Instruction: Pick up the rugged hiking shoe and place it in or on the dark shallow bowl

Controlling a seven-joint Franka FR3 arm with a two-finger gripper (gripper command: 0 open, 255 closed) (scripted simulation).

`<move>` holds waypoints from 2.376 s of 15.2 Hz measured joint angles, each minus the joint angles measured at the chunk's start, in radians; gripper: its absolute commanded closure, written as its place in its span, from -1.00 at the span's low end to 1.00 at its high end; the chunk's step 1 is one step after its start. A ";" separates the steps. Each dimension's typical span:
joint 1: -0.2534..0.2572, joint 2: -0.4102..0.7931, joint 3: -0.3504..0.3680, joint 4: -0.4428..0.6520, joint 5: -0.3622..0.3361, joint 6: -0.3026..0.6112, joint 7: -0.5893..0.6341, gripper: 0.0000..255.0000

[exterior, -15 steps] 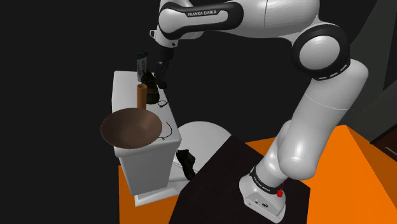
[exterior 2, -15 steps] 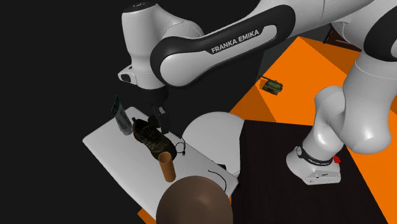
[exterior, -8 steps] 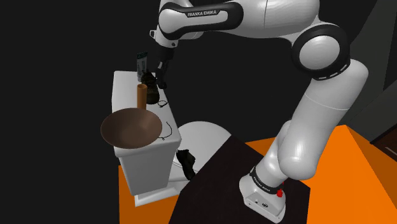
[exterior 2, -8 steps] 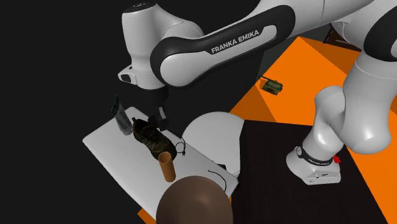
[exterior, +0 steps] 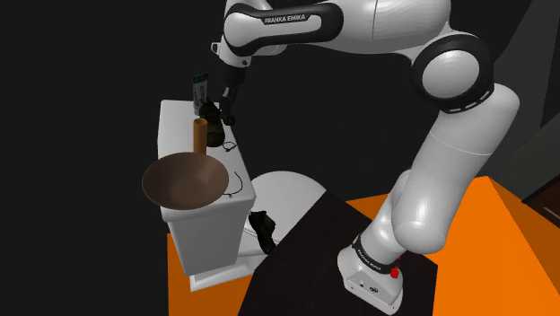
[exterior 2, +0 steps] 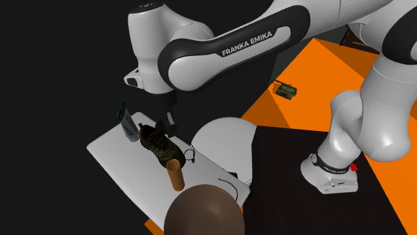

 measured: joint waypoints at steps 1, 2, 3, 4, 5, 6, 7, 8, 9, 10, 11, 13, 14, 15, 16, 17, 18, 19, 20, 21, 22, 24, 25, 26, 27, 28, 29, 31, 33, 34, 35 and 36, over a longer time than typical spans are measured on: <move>0.000 -0.002 0.000 0.004 0.000 -0.006 0.001 1.00; 0.000 -0.004 0.000 0.010 -0.001 -0.015 0.002 1.00; 0.000 -0.006 0.000 0.020 -0.002 -0.026 0.003 1.00; 0.000 -0.008 -0.001 0.030 -0.002 -0.039 0.003 1.00; -0.001 -0.008 -0.001 0.046 -0.002 -0.054 0.004 1.00; -0.001 -0.011 -0.001 0.056 -0.003 -0.067 0.004 1.00; -0.001 -0.013 -0.001 0.065 -0.003 -0.079 0.006 1.00; 0.000 -0.012 0.000 0.079 -0.004 -0.091 0.008 1.00; -0.001 -0.011 -0.001 0.094 -0.004 -0.105 0.008 1.00; -0.001 -0.014 -0.001 0.100 -0.004 -0.114 0.008 1.00; -0.001 -0.014 -0.001 0.115 -0.005 -0.129 0.010 1.00; -0.001 -0.015 -0.001 0.137 -0.005 -0.153 0.012 1.00; -0.001 -0.018 -0.001 0.149 -0.006 -0.167 0.013 1.00; -0.002 -0.018 -0.002 0.162 -0.006 -0.180 0.012 1.00; -0.002 -0.016 -0.002 0.182 -0.006 -0.198 0.014 1.00; -0.003 -0.011 -0.003 0.201 -0.006 -0.212 0.013 1.00; -0.004 -0.012 -0.003 0.213 -0.006 -0.225 0.013 1.00; -0.003 -0.011 -0.002 0.227 -0.006 -0.237 0.016 1.00; -0.004 -0.010 -0.003 0.243 -0.006 -0.253 0.016 1.00; -0.002 -0.010 -0.002 0.254 -0.006 -0.264 0.019 1.00; -0.002 -0.005 -0.001 0.276 -0.006 -0.280 0.022 1.00; -0.004 -0.001 -0.003 0.301 -0.006 -0.302 0.019 1.00; 0.002 -0.011 0.002 0.292 -0.008 -0.303 0.031 1.00; 0.010 -0.023 0.007 0.281 -0.009 -0.303 0.044 1.00; 0.019 -0.043 0.013 0.254 -0.011 -0.295 0.058 1.00; 0.031 -0.064 0.022 0.228 -0.014 -0.288 0.077 1.00; 0.043 -0.095 0.032 0.190 -0.016 -0.279 0.099 1.00; 0.064 -0.129 0.050 0.157 -0.019 -0.277 0.137 1.00; 0.086 -0.172 0.071 0.111 -0.021 -0.271 0.180 1.00; 0.097 -0.183 0.083 0.104 -0.022 -0.274 0.204 1.00; 0.108 -0.198 0.094 0.093 -0.022 -0.276 0.227 1.00; 0.120 -0.206 0.107 0.092 -0.022 -0.282 0.251 1.00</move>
